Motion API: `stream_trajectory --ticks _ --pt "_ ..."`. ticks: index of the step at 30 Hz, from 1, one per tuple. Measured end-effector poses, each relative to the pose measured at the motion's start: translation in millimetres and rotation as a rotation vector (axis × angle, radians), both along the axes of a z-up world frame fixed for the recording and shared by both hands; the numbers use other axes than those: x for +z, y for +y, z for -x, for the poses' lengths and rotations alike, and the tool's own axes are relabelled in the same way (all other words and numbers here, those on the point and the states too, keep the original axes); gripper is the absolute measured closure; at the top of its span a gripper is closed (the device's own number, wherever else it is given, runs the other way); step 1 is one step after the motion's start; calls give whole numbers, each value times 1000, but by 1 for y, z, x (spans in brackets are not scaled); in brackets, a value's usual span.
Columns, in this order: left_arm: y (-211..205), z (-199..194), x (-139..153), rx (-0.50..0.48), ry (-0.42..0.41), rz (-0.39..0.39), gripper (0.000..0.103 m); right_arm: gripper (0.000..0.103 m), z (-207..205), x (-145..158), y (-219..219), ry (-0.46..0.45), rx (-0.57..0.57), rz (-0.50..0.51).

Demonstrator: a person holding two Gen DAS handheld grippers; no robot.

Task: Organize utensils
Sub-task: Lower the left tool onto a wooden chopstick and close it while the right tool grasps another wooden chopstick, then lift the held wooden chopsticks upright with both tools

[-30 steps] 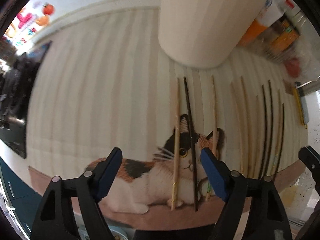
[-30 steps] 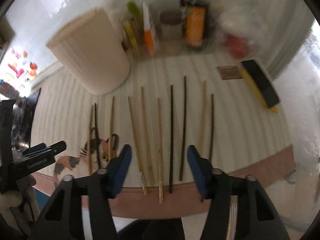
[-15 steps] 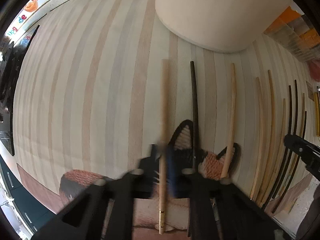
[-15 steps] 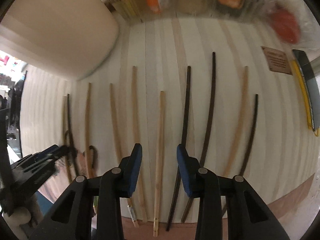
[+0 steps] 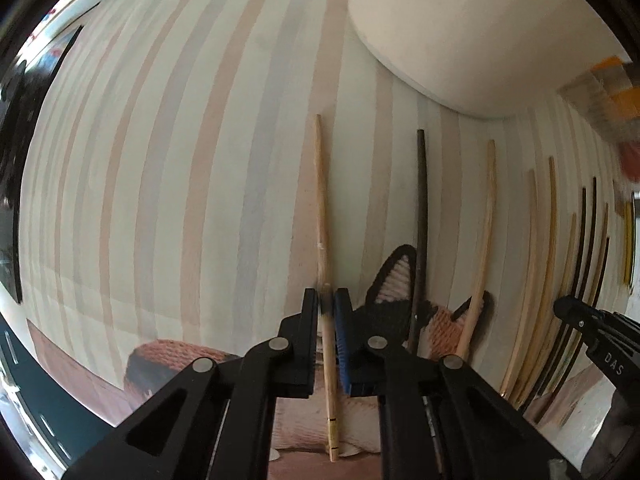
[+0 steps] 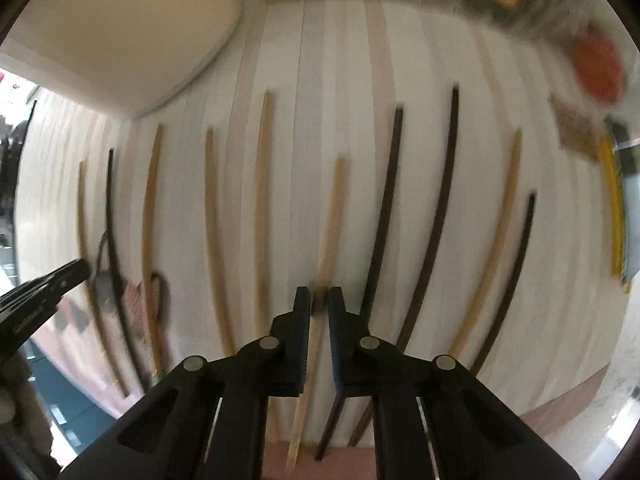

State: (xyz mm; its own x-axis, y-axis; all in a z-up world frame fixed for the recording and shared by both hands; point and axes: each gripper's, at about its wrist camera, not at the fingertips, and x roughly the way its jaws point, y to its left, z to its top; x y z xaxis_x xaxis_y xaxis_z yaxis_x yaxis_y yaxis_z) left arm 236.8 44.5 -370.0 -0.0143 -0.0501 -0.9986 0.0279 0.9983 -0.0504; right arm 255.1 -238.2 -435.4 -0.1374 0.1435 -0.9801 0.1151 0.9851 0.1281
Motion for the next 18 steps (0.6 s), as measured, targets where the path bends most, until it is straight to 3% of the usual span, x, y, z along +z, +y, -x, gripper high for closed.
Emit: stream_trajectory --ticks 7,10,11,15,18 --pt "-15 -7 -24 -34 32 -23 94 94 -16 -2 5 73 29 21" --pt "-39 -18 -16 -61 18 -26 97 94 -27 -4 9 119 38 30" --pt "-38 -19 -17 -69 23 -28 98 94 -38 -18 10 122 37 34" --pt "-50 -18 -20 -146 2 -41 98 96 -43 -15 17 43 76 75" --pt "-52 -19 -26 -157 2 -31 98 96 -50 -14 22 43 93 84"
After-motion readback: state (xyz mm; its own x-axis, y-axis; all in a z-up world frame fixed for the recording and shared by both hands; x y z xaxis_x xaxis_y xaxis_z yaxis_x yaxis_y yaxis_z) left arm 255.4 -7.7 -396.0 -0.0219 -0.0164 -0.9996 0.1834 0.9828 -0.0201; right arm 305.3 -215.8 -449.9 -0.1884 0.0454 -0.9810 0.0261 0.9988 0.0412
